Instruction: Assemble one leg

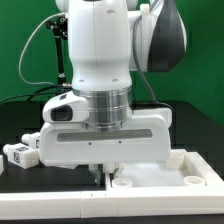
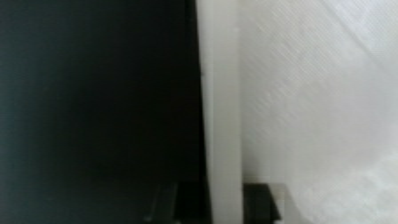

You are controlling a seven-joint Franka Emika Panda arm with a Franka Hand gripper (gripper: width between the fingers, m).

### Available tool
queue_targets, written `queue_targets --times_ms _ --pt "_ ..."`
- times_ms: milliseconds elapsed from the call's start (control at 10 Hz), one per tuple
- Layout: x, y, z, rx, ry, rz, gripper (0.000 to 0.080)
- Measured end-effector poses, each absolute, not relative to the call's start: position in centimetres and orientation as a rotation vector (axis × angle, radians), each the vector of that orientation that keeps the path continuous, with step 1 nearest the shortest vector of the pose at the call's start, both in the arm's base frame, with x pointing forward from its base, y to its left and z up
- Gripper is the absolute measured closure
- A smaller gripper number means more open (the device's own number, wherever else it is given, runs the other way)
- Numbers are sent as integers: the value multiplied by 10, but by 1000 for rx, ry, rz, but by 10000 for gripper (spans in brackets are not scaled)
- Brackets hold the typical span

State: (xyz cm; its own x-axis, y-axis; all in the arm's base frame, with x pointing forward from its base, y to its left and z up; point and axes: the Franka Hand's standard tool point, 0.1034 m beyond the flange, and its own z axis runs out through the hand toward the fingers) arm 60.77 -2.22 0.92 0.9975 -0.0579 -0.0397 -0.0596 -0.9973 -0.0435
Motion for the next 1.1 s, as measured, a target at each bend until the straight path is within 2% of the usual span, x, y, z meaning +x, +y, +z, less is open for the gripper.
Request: queue_targets --times_ms 400,600,700,800,900,1100 --pt "607 -22 9 -3123 82 68 738" --pt "607 -22 9 -3123 81 68 367" --pt "607 -22 11 -3122 79 66 367" --pt "599 -25 25 -3114 41 66 236" --pt "587 -29 47 -3106 6 79 168" --pt "565 -29 74 -3088 -13 115 155"
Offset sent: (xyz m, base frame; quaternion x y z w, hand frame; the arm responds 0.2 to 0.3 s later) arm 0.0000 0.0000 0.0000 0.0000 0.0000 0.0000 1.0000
